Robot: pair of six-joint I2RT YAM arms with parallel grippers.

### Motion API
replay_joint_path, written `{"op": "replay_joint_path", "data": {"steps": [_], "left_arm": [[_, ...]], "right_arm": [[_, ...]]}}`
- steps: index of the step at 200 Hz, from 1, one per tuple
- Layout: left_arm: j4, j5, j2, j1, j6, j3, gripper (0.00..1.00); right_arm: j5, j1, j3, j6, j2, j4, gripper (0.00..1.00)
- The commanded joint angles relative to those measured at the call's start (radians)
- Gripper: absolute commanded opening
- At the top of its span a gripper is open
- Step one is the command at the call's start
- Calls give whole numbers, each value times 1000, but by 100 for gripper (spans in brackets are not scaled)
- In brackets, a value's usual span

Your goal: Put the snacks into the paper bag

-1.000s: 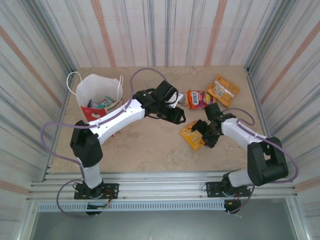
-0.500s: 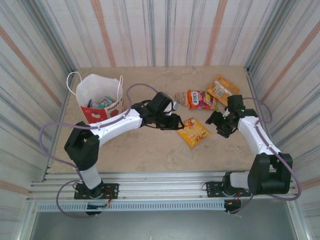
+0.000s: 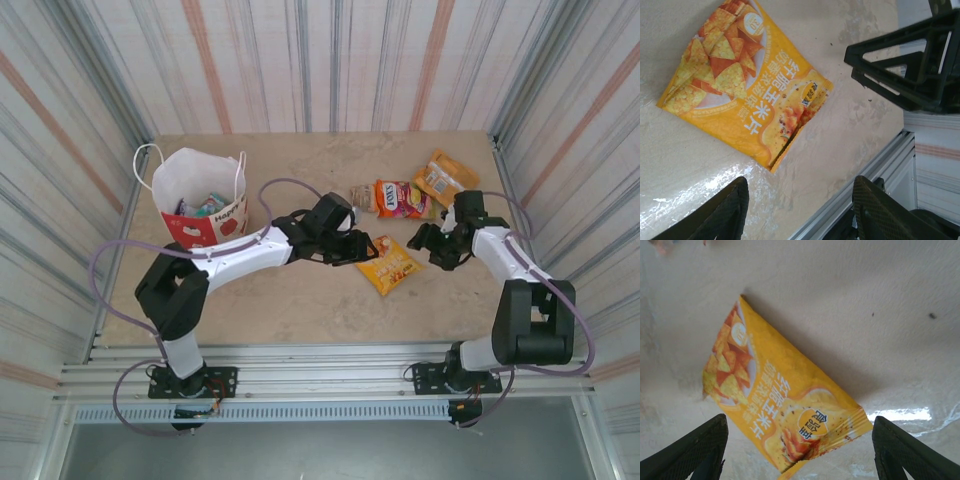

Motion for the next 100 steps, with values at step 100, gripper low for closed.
{"op": "replay_joint_path", "data": {"steps": [100], "left_arm": [[98, 12, 53, -1, -125, -85, 55]], "right_arm": [[-64, 124, -108, 53, -233, -128, 76]]}}
